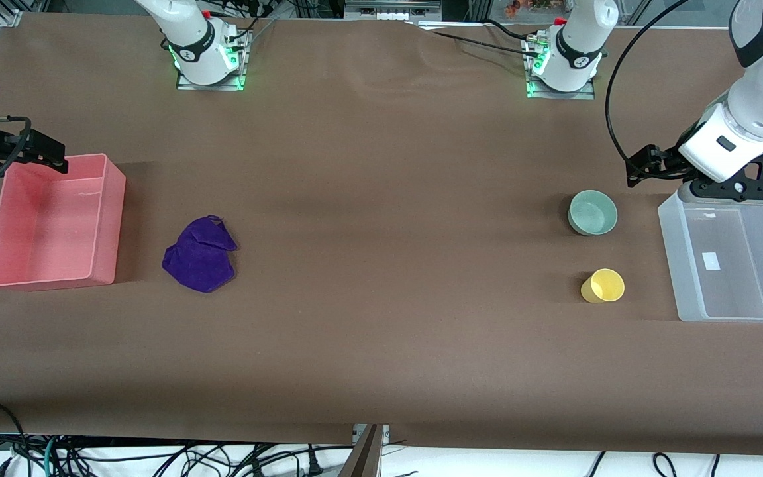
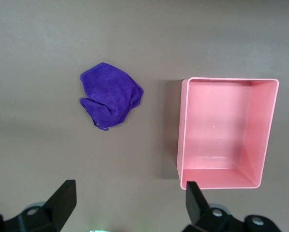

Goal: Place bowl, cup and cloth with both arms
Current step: 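Move the right gripper toward the purple cloth while the left gripper reaches the green bowl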

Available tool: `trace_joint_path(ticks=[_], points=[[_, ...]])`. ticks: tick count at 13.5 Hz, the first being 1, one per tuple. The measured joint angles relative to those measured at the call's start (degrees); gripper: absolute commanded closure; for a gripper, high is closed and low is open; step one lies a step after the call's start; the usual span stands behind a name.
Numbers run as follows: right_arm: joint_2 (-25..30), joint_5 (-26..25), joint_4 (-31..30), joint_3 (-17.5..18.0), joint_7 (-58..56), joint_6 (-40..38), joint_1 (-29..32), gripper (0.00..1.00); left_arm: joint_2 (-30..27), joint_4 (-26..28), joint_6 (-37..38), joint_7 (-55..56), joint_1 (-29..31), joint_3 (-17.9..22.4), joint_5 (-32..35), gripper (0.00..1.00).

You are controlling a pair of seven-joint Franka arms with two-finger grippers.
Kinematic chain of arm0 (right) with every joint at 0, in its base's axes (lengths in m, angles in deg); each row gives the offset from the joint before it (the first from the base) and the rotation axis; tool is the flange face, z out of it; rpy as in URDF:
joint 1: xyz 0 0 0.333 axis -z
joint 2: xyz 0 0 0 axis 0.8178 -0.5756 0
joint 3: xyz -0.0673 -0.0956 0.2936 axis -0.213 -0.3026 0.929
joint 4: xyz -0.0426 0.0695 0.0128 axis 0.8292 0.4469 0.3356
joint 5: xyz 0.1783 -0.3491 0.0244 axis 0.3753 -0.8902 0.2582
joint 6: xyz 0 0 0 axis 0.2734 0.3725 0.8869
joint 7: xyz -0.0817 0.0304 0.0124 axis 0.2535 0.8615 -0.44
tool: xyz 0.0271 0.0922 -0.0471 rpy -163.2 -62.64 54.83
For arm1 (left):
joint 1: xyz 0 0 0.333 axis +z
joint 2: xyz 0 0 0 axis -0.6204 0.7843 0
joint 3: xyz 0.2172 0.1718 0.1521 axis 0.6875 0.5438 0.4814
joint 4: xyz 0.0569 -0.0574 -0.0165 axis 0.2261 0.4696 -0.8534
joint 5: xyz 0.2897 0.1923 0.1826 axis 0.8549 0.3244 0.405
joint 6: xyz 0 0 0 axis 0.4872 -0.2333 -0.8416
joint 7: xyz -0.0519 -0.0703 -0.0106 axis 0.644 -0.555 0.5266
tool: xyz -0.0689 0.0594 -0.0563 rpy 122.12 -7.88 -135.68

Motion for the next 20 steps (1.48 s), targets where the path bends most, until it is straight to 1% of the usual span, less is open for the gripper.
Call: trace_joint_path(ticks=[8, 10, 12, 13, 18, 20], points=[[0.0, 0.0, 0.0, -0.2, 0.1, 0.0, 0.1, 0.00, 0.0, 0.0, 0.4, 0.0, 0.0, 0.0, 0.0, 0.00], [0.0, 0.0, 0.0, -0.3, 0.1, 0.0, 0.1, 0.00, 0.2, 0.0, 4.0, 0.0, 0.0, 0.0, 0.0, 0.00], [0.0, 0.0, 0.0, -0.3, 0.1, 0.0, 0.1, 0.00, 1.3, 0.0, 7.5, 0.0, 0.0, 0.0, 0.0, 0.00], [0.0, 0.0, 0.0, -0.3, 0.1, 0.0, 0.1, 0.00, 2.2, 0.0, 8.0, 0.0, 0.0, 0.0, 0.0, 0.00], [-1.1, 0.1, -0.3, -0.3, 0.2, 0.2, 0.1, 0.00, 6.1, 0.6, 8.0, 0.0, 0.1, 0.1, 0.0, 0.00], [-2.6, 0.1, -0.6, -0.3, 0.2, 1.4, 0.2, 0.00, 6.9, 2.9, 6.3, -0.6, 0.3, 0.1, 0.0, 0.00]])
